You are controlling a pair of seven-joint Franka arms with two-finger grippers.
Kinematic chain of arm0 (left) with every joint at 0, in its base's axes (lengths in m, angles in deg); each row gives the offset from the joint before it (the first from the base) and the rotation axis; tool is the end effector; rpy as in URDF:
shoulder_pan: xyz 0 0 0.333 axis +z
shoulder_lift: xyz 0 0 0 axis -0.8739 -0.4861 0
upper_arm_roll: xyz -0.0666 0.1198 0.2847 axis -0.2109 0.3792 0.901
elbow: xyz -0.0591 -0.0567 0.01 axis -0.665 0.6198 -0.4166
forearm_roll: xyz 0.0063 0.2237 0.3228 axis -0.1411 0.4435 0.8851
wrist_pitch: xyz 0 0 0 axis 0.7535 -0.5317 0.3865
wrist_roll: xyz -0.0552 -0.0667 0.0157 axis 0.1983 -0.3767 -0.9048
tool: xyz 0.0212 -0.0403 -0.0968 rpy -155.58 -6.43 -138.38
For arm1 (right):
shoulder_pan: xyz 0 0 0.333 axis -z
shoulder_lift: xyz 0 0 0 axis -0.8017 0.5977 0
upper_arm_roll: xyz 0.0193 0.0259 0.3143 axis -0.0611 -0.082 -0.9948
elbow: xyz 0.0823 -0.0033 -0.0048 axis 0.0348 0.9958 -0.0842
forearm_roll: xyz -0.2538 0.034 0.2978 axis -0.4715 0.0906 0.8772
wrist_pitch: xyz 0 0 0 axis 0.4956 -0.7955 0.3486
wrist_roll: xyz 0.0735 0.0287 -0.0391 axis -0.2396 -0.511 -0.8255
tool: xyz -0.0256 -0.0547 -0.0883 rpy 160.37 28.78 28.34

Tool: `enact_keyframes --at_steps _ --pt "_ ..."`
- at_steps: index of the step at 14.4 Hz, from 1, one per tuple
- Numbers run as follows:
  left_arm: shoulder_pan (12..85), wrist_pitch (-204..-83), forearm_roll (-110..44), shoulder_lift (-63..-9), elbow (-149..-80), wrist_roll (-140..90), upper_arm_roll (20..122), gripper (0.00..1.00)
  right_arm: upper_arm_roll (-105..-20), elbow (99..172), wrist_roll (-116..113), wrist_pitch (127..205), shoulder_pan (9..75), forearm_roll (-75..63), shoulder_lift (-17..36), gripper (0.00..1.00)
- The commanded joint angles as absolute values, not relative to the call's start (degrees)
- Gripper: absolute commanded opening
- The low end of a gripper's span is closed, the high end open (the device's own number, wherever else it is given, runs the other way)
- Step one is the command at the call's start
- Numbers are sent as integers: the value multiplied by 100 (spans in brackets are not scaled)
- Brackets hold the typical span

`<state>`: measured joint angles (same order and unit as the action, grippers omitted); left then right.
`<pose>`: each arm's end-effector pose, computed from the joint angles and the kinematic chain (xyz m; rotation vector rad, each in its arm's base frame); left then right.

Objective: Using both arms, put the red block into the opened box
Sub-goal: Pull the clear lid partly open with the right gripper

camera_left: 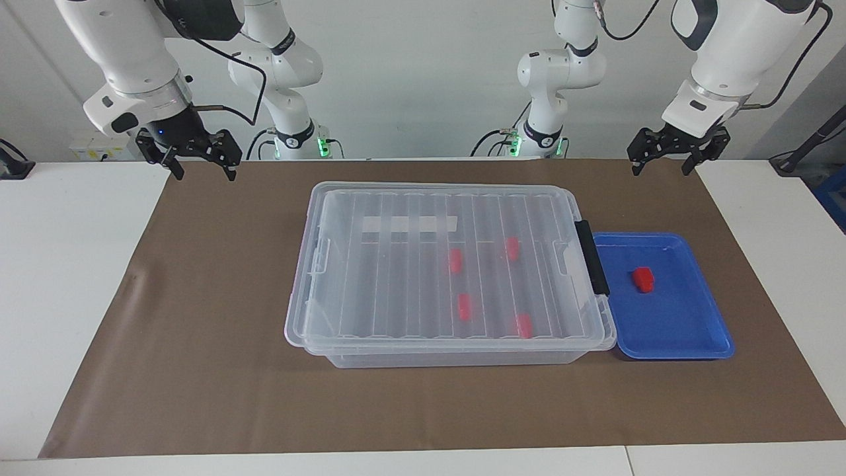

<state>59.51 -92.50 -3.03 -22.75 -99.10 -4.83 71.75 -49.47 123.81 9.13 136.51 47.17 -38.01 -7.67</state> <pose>0.5323 -0.0237 0.6196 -3.0559 0.2141 0.0892 0.5399 -0.0025 0.6204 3.1152 -0.0626 -0.0738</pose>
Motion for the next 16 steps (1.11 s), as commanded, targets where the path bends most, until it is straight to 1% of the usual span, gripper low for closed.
enact_keyframes --at_steps 1,4,6,9,12,15,16 --pt "5863 -9244 -376 -2194 -9912 -540 7251 100 -4954 12482 775 13758 4776 -3698 -833 100" --pt "5863 -9288 -385 -2202 -9920 -540 7260 100 -4963 12552 766 13976 4758 -3689 -842 100" --pt "5863 -9314 -394 -2194 -9920 -540 7260 100 -5016 12867 748 14572 4653 -3689 -885 100" --pt "5863 -9332 -472 -2202 -9920 -531 7260 100 -5025 13429 783 15451 4284 -3689 -868 100" --pt "5890 -9376 -482 -2194 -9903 -531 7287 100 -5025 13791 801 16207 3889 -3680 -649 100" --pt "5934 -9472 -542 -2185 -9946 -522 7278 100 -5033 13809 906 16735 3792 -3506 -254 100" --pt "5925 -9525 -665 -2133 -9982 -531 7269 100 -5034 13809 915 16789 3739 -3452 -140 100"
